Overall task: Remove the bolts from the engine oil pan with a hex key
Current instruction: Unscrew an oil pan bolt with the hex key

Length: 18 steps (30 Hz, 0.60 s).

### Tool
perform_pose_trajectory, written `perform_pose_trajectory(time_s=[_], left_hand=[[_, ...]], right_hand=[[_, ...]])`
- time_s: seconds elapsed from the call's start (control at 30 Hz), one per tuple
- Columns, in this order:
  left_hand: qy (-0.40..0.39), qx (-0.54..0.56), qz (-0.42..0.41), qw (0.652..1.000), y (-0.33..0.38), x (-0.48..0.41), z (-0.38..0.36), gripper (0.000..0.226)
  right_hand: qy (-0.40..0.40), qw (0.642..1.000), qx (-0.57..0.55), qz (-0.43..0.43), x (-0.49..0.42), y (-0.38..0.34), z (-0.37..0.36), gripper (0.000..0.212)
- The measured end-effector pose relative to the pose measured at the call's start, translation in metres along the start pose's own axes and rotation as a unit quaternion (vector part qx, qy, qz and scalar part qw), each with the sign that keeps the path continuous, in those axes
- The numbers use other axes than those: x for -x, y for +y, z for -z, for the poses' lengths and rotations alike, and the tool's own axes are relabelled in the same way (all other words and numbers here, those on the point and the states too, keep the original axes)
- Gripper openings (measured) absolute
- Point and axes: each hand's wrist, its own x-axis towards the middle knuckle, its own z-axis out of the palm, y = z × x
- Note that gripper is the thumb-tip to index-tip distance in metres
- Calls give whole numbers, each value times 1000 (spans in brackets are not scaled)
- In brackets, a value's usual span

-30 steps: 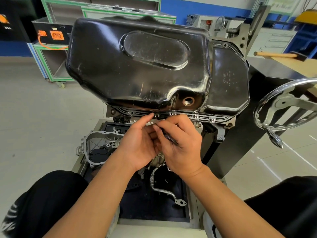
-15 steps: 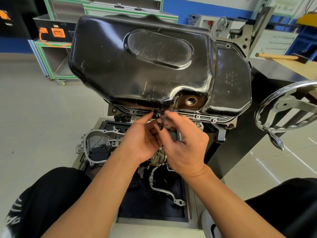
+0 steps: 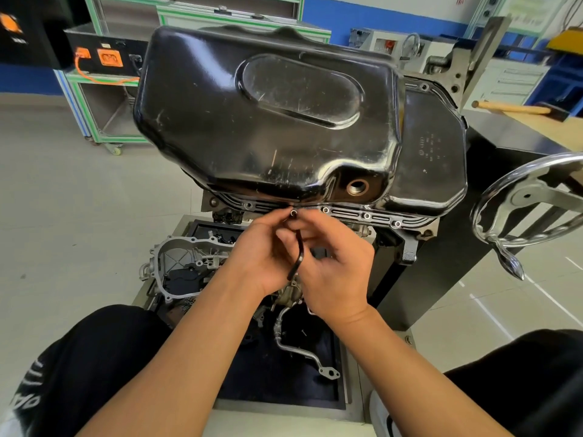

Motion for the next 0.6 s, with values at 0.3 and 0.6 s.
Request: perform_pose_trajectory(time_s=[0.3,0.6], left_hand=[[-7,46,2,999,0,-2,0,15],[11,67,16,998,0,-5,4,23]], right_hand=[[22,999,9,21,-5,3,2,16],[-76,992,68,69,8,14,1,31]])
